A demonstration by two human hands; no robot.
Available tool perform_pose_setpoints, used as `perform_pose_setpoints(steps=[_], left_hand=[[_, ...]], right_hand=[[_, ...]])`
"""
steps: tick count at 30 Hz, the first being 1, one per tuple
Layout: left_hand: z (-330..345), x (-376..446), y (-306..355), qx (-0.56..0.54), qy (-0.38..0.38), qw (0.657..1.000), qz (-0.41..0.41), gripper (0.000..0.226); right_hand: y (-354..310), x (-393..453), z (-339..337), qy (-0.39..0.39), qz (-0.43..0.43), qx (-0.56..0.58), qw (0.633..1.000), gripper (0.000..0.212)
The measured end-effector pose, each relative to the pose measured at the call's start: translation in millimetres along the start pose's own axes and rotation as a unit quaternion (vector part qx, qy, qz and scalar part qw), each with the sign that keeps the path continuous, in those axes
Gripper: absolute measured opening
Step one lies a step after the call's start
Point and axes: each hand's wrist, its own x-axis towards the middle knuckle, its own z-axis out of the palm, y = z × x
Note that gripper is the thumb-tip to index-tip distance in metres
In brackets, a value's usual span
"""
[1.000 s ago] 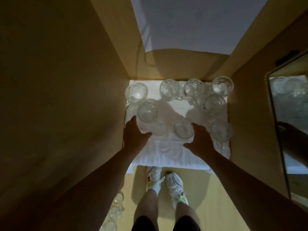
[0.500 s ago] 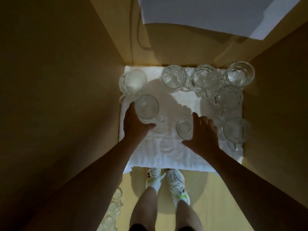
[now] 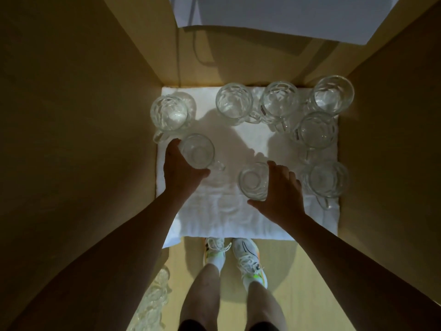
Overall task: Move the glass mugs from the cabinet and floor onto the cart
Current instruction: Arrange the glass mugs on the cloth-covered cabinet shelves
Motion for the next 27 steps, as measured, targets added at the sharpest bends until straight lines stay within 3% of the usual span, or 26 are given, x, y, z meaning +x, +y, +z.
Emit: perform_pose_setpoints(steps=[5, 13, 18, 27], left_hand=[[-3, -23, -8, -0.026, -0.002, 1.0, -0.005, 0.095], [-22, -57, -6, -0.017, -0.017, 1.0, 0.019, 0.087], [-56, -78, 23, -0.035, -0.001, 0.999, 0.031, 0.089], [-140, -121, 98, -0.115, 0.053, 0.991, 0.054, 0.084]], right_hand=[[1, -3, 11, 0.013, 0.006, 0.137, 0.99, 0.121], [-7, -13, -2, 0.061, 0.075, 0.235, 0.967, 0.09], [-24, -22, -47, 0.054, 0.07, 0.235, 0.968, 0.105], [-68, -53, -157, 0.149, 0.018, 0.312, 0.938, 0.096]])
